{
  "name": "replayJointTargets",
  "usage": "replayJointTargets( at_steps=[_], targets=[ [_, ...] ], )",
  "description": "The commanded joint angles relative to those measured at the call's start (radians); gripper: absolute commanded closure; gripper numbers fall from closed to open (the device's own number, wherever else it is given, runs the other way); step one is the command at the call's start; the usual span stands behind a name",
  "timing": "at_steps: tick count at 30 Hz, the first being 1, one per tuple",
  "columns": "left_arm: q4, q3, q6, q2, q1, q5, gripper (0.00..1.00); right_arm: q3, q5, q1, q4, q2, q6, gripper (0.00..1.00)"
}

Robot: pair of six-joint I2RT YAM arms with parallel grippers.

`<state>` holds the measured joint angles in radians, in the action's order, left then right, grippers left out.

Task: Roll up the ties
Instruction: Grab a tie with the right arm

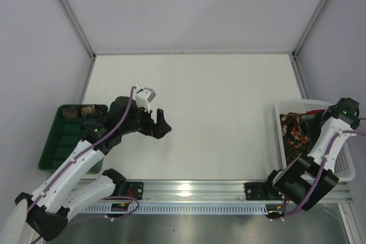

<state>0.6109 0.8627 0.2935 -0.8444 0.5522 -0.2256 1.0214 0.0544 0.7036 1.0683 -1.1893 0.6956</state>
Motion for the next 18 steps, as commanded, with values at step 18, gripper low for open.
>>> replayJointTargets(
  at_steps=[18],
  targets=[
    [0.072, 0.105, -0.162, -0.105, 0.175, 0.177, 0.0, -0.02, -0.255, 0.211, -0.211, -0.142, 0.188, 0.18]
  ],
)
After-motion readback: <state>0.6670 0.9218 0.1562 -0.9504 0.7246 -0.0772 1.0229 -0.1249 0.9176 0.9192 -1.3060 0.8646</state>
